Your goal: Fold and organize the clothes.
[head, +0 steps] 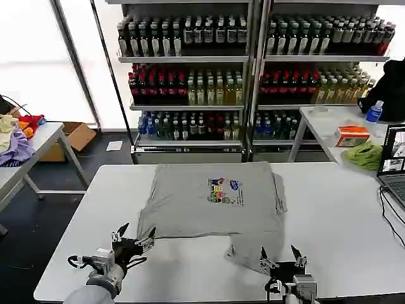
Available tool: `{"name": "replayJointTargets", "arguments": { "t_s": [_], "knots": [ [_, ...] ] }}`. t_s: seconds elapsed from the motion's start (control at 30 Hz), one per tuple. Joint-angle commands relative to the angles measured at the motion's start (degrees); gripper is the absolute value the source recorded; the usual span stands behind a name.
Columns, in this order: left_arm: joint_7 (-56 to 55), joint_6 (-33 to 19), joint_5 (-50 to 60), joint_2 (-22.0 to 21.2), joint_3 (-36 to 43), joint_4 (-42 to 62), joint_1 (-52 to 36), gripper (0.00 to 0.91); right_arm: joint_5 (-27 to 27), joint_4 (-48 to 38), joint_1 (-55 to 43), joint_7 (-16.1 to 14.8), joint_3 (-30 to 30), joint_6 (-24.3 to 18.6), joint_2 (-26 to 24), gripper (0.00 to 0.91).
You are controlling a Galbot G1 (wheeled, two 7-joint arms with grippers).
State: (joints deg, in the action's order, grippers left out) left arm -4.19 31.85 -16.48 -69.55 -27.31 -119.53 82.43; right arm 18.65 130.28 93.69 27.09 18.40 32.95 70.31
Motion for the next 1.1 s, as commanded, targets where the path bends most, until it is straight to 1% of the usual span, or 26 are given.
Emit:
{"name": "replayJointTargets", "arguments": {
  "t_s": [0.03,0.3,0.7,0.73,0.8,0.9,0.93,0.97,1.0,1.03,1.07,1.1],
  "knots": [
    [-0.4,1.2,-3.8,2.3,0.0,5.2,-2.8,0.907,0.9,-0.2,0.4,0.8,-0.4,0.1,0.1,0.907],
    [-0.3,1.2,-4.3,2.9,0.6,7.4,-4.3,0.907,0.4,-0.8,1.2,1.4,-0.8,0.1,0.9,0.907],
    [-0.2,1.2,-5.2,3.4,0.9,8.3,-4.6,0.907,-1.4,-1.9,1.0,1.1,-2.1,-0.1,2.5,0.907],
    [-0.1,1.2,-5.3,3.5,1.0,8.3,-4.5,0.846,-1.7,-2.2,1.0,1.0,-2.2,-0.2,2.7,0.907],
    [-0.1,1.2,-5.7,3.5,0.9,8.2,-4.5,0.625,-2.0,-2.5,0.9,0.8,-2.2,-0.2,2.9,0.907],
    [0.2,1.2,-5.9,3.7,1.1,8.1,-4.0,0.453,-2.1,-2.8,0.9,0.6,-2.3,-0.2,3.0,0.907],
    [0.3,1.2,-5.9,3.7,1.1,8.0,-3.8,0.322,-2.1,-2.9,0.8,0.5,-2.3,-0.2,3.1,0.907],
    [0.3,1.2,-5.8,3.6,1.2,8.0,-3.7,0.101,-2.1,-3.0,0.8,0.5,-2.3,-0.2,3.1,0.907],
    [0.3,1.2,-5.7,3.5,1.5,8.0,-3.4,0.081,-2.1,-3.3,0.8,0.5,-2.3,-0.2,3.3,0.907],
    [0.4,1.2,-5.6,3.4,1.6,8.0,-3.3,0.04,-2.1,-3.5,0.7,0.5,-2.3,-0.3,3.4,0.464],
    [0.4,1.2,-5.3,3.3,1.8,8.0,-3.1,0.01,-2.1,-3.8,0.7,0.5,-2.4,-0.3,3.5,0.272],
    [0.4,1.2,-5.2,3.2,1.9,8.1,-3.0,0.01,-2.1,-4.2,0.6,0.6,-2.4,-0.4,3.6,0.071]
  ]
}}
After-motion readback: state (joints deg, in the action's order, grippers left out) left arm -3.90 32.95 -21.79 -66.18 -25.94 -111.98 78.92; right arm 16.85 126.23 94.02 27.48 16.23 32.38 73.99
